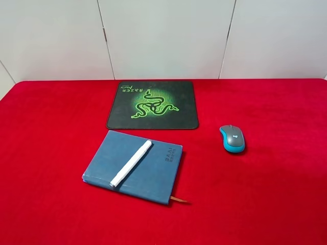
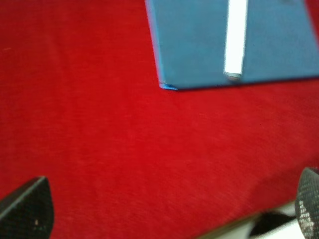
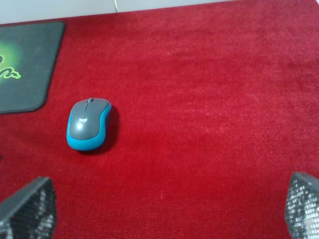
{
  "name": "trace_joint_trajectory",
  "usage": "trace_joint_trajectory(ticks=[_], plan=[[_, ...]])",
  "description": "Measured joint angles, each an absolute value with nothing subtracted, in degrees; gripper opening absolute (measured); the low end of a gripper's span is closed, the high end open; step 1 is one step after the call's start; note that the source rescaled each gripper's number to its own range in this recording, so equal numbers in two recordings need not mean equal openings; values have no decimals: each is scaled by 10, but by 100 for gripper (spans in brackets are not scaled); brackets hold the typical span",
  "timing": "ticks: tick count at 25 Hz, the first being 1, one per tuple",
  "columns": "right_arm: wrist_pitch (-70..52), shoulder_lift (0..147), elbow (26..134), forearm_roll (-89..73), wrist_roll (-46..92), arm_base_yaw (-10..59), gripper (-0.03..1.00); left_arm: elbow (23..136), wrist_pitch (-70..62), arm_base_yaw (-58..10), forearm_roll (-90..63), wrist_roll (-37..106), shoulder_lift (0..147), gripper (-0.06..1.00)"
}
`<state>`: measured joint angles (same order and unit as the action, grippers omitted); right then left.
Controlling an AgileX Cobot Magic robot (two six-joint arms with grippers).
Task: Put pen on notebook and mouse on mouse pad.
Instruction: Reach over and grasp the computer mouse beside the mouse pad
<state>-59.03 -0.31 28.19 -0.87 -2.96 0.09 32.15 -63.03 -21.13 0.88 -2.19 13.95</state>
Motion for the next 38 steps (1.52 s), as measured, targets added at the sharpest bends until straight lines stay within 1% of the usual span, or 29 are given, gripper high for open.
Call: trace_joint_trajectory(ticks=[5, 10, 15, 38], plan=[[-590, -3, 282, -9, -30, 1, 100, 285, -616, -122, -12, 65, 79, 97], [-590, -3, 282, -9, -30, 1, 100, 282, -612, -77, -36, 102, 32, 97], [-590, -3, 282, -9, -30, 1, 100, 282, -612, -74, -36, 104, -3, 97], [-590, -3, 282, -9, -30, 1, 100, 282, -612, -74, -36, 108, -4, 97]])
